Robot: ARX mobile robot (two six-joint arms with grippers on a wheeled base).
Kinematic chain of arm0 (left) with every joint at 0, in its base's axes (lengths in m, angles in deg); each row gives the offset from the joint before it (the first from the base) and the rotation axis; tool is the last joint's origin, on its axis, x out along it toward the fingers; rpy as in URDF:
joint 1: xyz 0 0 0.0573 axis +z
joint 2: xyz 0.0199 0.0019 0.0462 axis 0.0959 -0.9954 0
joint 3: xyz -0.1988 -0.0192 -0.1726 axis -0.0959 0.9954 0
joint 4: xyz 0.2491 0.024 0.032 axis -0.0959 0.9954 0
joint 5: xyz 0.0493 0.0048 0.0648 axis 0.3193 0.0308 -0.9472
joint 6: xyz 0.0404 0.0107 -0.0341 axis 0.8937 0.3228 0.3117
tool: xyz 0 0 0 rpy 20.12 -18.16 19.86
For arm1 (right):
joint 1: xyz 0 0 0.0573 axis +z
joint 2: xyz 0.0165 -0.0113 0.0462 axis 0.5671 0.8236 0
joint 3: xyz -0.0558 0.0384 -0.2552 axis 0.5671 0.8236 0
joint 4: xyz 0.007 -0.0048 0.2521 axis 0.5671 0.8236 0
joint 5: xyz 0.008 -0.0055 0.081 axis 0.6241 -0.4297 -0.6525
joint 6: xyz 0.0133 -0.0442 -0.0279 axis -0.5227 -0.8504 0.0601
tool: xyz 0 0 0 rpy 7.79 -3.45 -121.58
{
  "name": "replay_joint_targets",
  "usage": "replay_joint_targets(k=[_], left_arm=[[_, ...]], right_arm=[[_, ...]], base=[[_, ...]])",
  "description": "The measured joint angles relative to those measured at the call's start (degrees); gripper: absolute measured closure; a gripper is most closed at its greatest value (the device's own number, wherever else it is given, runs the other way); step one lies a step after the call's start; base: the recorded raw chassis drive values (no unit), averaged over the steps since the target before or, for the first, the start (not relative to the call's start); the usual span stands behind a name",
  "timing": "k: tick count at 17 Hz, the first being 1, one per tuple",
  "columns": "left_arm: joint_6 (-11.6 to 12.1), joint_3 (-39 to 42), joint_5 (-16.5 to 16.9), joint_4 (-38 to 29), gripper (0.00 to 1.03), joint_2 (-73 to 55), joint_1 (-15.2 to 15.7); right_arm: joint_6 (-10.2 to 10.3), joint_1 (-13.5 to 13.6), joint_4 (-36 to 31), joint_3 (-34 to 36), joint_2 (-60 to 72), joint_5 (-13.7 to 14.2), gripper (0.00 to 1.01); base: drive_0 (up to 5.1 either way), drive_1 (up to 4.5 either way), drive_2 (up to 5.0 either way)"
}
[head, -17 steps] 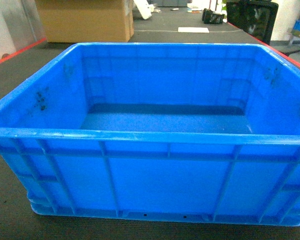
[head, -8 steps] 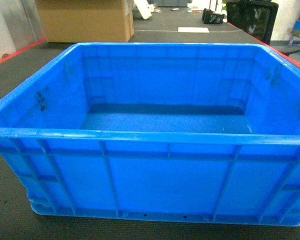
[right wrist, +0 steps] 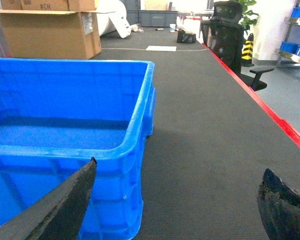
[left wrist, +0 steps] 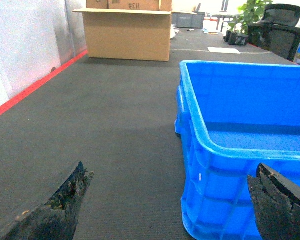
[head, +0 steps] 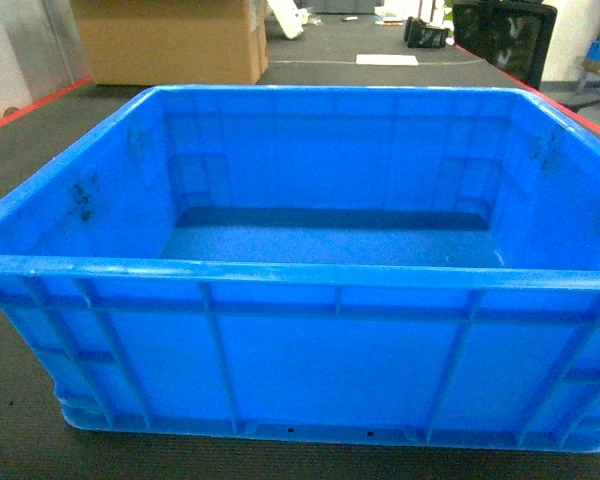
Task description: Place box next to blue box on left shelf
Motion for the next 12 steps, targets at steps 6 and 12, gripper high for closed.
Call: replay_joint_targets(k=[6, 12], left_arm=[[0.0, -13.4, 4.0, -7.4, 0.05, -30.9, 1.4], [-1.3, -49.5, 3.3, 0.0, 0.05, -76.3, -4.3]], right_arm=[[5.5, 3.7, -0.2, -12.9, 26.3, 3.6, 0.03], [6.4, 3.5, 2.5, -45.8, 72.0, -1.2, 0.03]], base=[[0.0, 0.0, 0.0], [0.0, 0.0, 0.0]])
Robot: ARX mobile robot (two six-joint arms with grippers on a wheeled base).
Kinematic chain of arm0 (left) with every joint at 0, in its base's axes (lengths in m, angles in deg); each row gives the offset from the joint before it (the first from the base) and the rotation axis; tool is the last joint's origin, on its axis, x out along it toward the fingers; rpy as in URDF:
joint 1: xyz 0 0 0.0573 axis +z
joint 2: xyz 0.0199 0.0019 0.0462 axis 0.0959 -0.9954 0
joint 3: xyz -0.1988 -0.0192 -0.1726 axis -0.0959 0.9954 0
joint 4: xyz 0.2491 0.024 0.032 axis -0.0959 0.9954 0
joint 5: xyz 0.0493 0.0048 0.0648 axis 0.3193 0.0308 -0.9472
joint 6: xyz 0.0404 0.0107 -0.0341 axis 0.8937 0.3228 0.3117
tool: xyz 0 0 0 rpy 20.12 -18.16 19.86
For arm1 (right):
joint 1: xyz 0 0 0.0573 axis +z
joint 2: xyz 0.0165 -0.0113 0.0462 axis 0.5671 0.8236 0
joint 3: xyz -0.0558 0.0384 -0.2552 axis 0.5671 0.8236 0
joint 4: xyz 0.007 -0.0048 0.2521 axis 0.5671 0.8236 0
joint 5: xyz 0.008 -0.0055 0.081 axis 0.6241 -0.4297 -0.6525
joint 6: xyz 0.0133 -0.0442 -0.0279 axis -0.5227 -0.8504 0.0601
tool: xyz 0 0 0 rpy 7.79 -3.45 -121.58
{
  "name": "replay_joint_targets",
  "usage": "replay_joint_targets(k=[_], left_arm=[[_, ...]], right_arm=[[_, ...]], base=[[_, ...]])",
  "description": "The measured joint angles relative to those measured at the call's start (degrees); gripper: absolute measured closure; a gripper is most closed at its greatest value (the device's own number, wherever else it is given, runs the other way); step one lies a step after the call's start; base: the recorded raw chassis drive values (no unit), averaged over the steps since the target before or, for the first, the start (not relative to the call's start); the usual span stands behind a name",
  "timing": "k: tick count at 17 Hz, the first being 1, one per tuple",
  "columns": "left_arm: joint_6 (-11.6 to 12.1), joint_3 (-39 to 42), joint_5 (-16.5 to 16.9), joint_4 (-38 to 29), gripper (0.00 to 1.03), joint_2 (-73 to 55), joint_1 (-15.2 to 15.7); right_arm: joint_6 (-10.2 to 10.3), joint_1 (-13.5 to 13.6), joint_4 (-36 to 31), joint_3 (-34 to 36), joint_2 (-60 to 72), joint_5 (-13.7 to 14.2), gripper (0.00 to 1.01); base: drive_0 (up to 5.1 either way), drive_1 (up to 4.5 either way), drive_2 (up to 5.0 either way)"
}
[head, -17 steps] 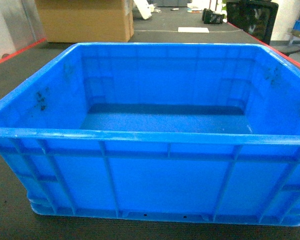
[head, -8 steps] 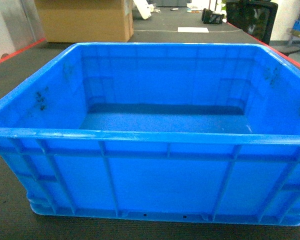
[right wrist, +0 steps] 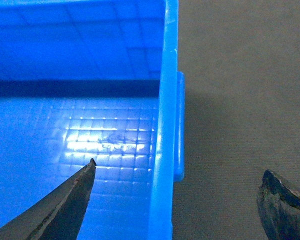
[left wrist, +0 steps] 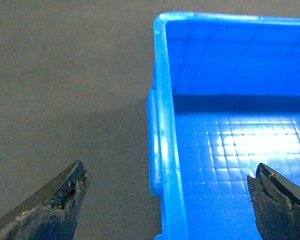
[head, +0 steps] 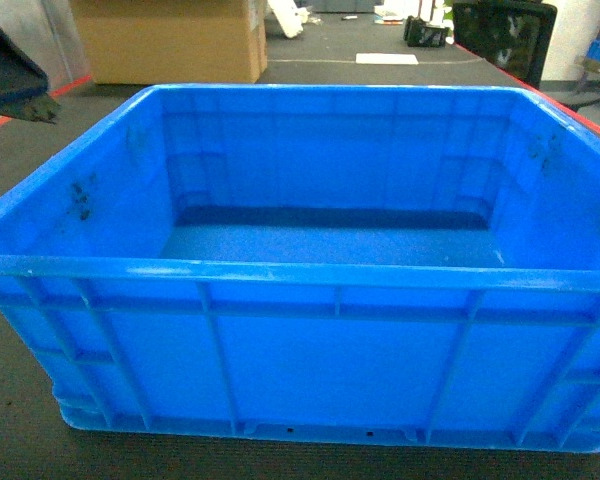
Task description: Place box next to blue box on left shelf
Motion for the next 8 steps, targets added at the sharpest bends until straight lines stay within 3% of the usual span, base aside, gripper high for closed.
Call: replay_joint_targets(k=[2, 4, 6, 8], left_arm=[[-1.5, -7.6, -0.7, 7.4, 0.05, -8.0, -0.4], [-1.3, -8.9, -1.7, 9.2, 0.05, -12.7, -0.9], [-1.3, -9.0, -1.6, 12.0, 0.05, -14.4, -1.2], [1.3, -11.1, -2.4, 18.3, 0.05, -17.7, -2.2]], right_arm=[[-0.8, 1.0, 4.5, -6.3, 9.4, 0.5, 0.03], [-0.7, 1.0, 6.9, -7.9, 15.0, 0.9, 0.03], [-0.1, 1.0, 9.6, -8.7, 17.7, -0.4, 0.03], [2.0, 1.4, 11.2, -10.4, 20.3, -1.8, 0.03]], base=[[0.0, 0.0, 0.0], [0.0, 0.0, 0.0], [0.0, 0.0, 0.0], [0.0, 0.0, 0.0]])
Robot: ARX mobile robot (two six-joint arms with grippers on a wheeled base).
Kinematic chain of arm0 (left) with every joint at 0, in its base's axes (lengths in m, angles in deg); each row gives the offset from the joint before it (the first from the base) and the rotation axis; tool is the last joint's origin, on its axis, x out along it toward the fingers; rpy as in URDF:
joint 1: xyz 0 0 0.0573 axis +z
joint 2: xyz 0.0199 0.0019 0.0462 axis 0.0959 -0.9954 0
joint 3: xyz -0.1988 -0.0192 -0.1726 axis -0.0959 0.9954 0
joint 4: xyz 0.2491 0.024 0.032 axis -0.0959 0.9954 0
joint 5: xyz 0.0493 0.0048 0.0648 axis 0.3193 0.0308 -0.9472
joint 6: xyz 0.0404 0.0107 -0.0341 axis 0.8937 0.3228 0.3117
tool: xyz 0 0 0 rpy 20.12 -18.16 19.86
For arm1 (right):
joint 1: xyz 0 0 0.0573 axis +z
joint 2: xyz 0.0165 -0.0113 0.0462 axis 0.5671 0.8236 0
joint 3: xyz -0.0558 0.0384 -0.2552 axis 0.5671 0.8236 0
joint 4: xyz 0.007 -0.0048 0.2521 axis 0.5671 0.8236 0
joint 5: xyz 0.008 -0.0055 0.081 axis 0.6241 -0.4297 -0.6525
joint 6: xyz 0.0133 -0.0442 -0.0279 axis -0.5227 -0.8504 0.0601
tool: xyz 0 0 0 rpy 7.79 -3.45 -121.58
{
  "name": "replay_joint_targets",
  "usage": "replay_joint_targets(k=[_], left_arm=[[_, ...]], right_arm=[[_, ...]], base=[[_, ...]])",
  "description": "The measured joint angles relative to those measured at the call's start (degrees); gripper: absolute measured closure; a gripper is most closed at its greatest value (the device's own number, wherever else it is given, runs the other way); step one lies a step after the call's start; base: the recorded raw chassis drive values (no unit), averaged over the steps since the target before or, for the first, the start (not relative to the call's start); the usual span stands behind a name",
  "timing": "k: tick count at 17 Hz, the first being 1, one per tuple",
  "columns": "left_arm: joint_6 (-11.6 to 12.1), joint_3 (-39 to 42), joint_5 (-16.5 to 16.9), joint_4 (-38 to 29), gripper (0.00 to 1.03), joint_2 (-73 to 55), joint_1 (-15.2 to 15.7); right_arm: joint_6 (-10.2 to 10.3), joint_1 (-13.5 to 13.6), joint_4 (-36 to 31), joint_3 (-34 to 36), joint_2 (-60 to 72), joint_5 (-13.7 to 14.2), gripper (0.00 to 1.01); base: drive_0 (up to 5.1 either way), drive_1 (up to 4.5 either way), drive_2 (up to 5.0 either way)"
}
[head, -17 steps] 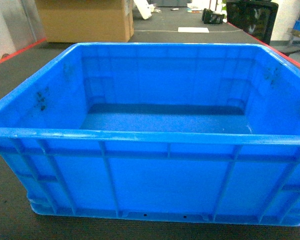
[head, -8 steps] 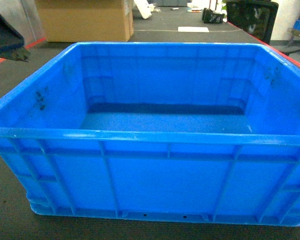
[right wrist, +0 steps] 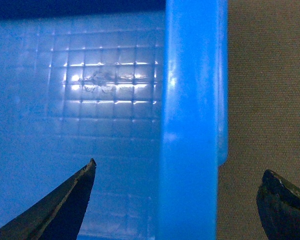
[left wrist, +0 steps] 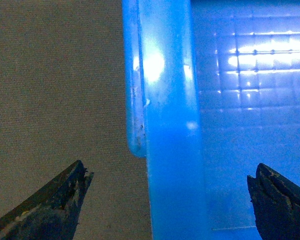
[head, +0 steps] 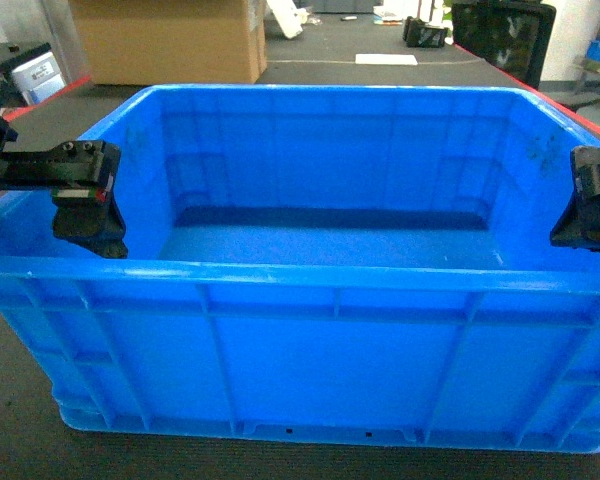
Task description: Place box next to blue box on left shelf
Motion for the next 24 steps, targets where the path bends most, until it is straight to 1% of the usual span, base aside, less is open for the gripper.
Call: replay_joint_targets(k=[1, 2, 3, 4, 6, 7, 9, 10, 12, 13, 14, 16, 17, 18, 21, 24], left_arm=[[0.5, -0.2, -0.6, 0.6, 0.05, -0.3, 0.0], [1.0, -0.4, -0.9, 0.7, 0.05, -0.3, 0.0], [1.4, -0.5, -1.1, 0.7, 0.05, -0.3, 0.0], [1.8, -0.5, -1.1, 0.9, 0.07, -0.3, -0.1], [1.5, -0.6, -0.8, 1.8, 0.27, -0.3, -0.1], [1.4, -0.7, -0.6, 2.3, 0.33, -0.3, -0.1], [1.0, -0.7, -0.2, 2.4, 0.5, -0.3, -0.4], [0.7, -0.7, 0.2, 2.4, 0.59, -0.3, -0.6], [0.2, -0.7, 0.2, 2.0, 0.81, -0.2, -1.0], [-0.3, -0.7, 0.1, 1.8, 0.92, 0.2, -1.0], [-1.6, -0.7, 0.7, 1.8, 0.96, 0.6, -1.0], [-2.8, -0.7, 0.9, 2.4, 0.97, 1.6, -1.0], [-3.1, -0.7, 1.2, 3.1, 0.97, 2.5, -1.0], [-4.1, -1.2, 1.7, 4.7, 0.98, 3.8, -0.9], [-4.3, -4.8, 2.0, 5.3, 0.98, 8.0, -1.0], [-4.6, -5.4, 2.1, 5.0, 0.98, 12.6, -1.0]], right_arm=[[0.0, 0.2, -0.1, -0.2, 0.0, 0.1, 0.03], [-0.2, 0.4, -0.4, -0.2, 0.2, 0.9, 0.03], [-0.7, 0.4, -0.9, -0.2, 0.3, 1.7, 0.03], [-1.4, 0.4, -0.8, -0.3, 0.3, 2.3, 0.03], [-2.3, 0.4, -0.6, -0.4, 0.3, 3.0, 0.22], [-2.4, 0.4, -0.7, -0.5, 0.3, 3.0, 0.29], [-2.6, 0.4, -0.7, -0.6, 0.3, 3.1, 0.46], [-2.8, 0.4, -0.7, -0.6, 0.3, 3.1, 0.55], [-2.8, 0.7, 0.0, -0.7, 0.3, 3.2, 0.77], [-2.5, 0.8, 0.2, -0.7, 0.3, 3.0, 0.86], [-2.2, 1.1, 0.2, -0.8, 0.1, 3.1, 0.93], [-1.5, 1.3, 1.6, -1.0, -1.0, 2.7, 0.94], [-1.3, 1.5, 2.9, -1.5, -1.9, 2.7, 0.94], [-1.3, 1.9, 4.5, -2.6, -3.4, 2.8, 0.94], [-1.5, 2.7, 4.8, -5.8, -7.6, 4.2, 0.94], [-2.6, 3.5, 4.0, -7.9, -11.2, 5.0, 0.94]], base=[[0.0, 0.0, 0.0], [0.0, 0.0, 0.0], [0.0, 0.0, 0.0], [0.0, 0.0, 0.0], [0.0, 0.0, 0.0], [0.0, 0.0, 0.0], [0.0, 0.0, 0.0], [0.0, 0.0, 0.0], [0.0, 0.0, 0.0], [0.0, 0.0, 0.0], [0.0, 0.0, 0.0], [0.0, 0.0, 0.0], [0.0, 0.0, 0.0], [0.0, 0.0, 0.0], [0.0, 0.0, 0.0], [0.0, 0.0, 0.0]])
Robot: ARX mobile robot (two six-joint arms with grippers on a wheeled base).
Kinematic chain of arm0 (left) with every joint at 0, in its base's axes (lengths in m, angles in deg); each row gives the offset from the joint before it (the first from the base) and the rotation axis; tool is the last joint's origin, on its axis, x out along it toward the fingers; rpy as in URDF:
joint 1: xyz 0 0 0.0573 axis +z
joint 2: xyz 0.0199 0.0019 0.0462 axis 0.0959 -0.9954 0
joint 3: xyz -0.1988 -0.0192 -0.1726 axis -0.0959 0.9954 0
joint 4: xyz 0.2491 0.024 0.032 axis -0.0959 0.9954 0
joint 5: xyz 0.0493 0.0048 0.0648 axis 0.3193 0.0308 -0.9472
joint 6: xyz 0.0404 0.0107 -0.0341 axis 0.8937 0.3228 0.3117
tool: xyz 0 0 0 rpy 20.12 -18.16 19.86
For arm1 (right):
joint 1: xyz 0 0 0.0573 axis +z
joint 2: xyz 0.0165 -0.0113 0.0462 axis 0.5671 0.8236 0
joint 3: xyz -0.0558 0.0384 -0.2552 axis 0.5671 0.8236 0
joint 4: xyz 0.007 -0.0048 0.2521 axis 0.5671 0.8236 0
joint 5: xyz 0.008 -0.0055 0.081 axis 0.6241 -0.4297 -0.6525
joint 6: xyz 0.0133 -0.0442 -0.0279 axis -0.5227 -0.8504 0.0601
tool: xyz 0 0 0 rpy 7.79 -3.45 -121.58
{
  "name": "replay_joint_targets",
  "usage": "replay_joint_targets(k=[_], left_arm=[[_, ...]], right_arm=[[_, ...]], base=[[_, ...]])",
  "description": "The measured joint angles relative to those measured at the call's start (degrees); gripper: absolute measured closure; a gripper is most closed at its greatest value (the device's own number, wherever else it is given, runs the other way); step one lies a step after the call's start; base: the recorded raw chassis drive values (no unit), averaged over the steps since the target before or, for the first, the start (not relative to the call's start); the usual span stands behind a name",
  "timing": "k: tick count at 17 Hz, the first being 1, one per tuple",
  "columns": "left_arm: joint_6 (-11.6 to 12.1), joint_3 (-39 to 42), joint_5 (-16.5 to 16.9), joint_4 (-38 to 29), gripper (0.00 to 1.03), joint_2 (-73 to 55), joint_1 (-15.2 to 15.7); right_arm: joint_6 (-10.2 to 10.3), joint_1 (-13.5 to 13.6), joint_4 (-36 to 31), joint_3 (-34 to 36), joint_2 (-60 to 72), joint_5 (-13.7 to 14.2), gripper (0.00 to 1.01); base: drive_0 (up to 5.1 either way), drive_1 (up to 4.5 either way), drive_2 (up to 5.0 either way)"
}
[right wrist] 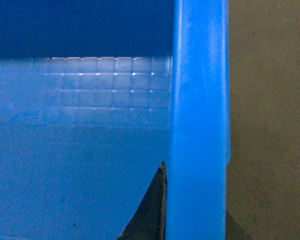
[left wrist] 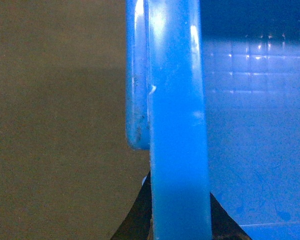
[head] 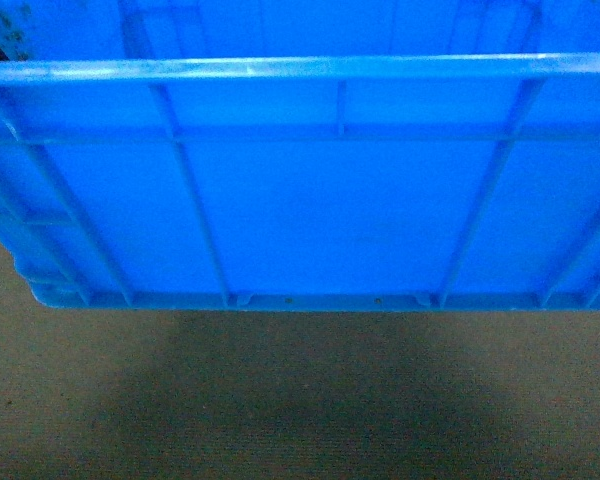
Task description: Place box next to blue box on left shelf
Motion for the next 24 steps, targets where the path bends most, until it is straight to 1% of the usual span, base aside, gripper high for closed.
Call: replay_joint_targets(k=[1, 3, 4, 24], left_arm=[[0.0, 0.2, 0.1, -0.1, 0.98, 0.8, 0.0], [-0.7, 2.1, 0.0, -1.8, 0.98, 1.6, 0.0], [-1.0, 2.2, 0.0, -1.6, 0.98, 1.6, 0.0], [-1.1, 2.4, 0.0, -1.5, 0.98, 1.6, 0.0]], right_arm=[[0.0, 0.3, -0.2, 0.0, -0.3, 0.2, 0.94], [-1.1, 0.4, -2.6, 1.1, -0.5, 0.6, 0.94], [-1.2, 0.4, -2.3, 1.2, -0.5, 0.6, 0.94], [-1.2, 0.6, -2.3, 1.6, -0.5, 0.8, 0.94]], base=[[0.0, 0.0, 0.0], [0.0, 0.0, 0.0], [0.0, 0.0, 0.0], [0.0, 0.0, 0.0]])
